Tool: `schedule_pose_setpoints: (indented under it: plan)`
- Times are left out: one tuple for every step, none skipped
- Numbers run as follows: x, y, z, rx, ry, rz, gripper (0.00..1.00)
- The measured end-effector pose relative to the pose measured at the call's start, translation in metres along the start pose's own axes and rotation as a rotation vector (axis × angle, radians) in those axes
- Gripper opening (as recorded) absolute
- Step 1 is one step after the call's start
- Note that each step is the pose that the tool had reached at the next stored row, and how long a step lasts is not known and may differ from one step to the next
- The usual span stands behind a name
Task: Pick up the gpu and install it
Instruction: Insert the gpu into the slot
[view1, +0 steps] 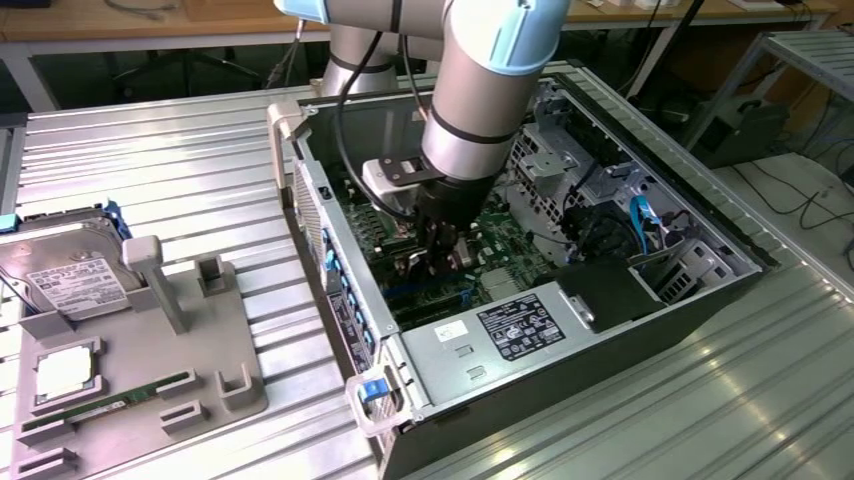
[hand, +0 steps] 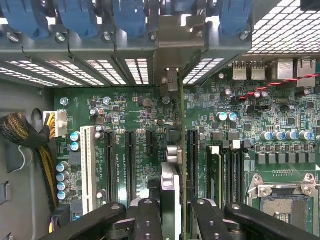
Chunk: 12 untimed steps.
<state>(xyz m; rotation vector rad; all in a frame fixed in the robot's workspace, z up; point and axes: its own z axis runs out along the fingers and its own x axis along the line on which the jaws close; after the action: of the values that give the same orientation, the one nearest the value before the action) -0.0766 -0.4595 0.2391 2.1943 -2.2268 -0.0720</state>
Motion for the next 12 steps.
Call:
schedule_pose_setpoints:
  plan:
    - [0.0,0.0,0.0007,-0.0001,0.0002,0.0,0.28]
    - [0.0001,-0.0001,0.0023,-0.0003,0.0003,-0.001,0.28]
    - [0.0001,-0.0001,0.0029,-0.0002,0.0001,-0.001,0.28]
    - [0.0001,-0.0001,0.0029,-0.0002,0.0001,-0.001,0.28]
    - [0.0001,-0.0001,0.0029,-0.0002,0.0,-0.001,0.28]
    - [0.0,-0.0001,0.0029,-0.0002,0.0,-0.001,0.28]
    - [0.0,-0.0001,0.0029,-0.0002,0.0,-0.001,0.28]
    - [0.0001,-0.0001,0.0029,-0.0002,0.0,-0.001,0.28]
    - [0.0001,-0.0001,0.0029,-0.0002,0.0,-0.001,0.28]
    - [0.0001,-0.0001,0.0029,-0.0002,0.0,-0.001,0.28]
    - [0.0,-0.0001,0.0029,-0.0002,0.0,-0.001,0.28]
    - [0.0001,-0.0001,0.0029,-0.0002,0.0,-0.001,0.28]
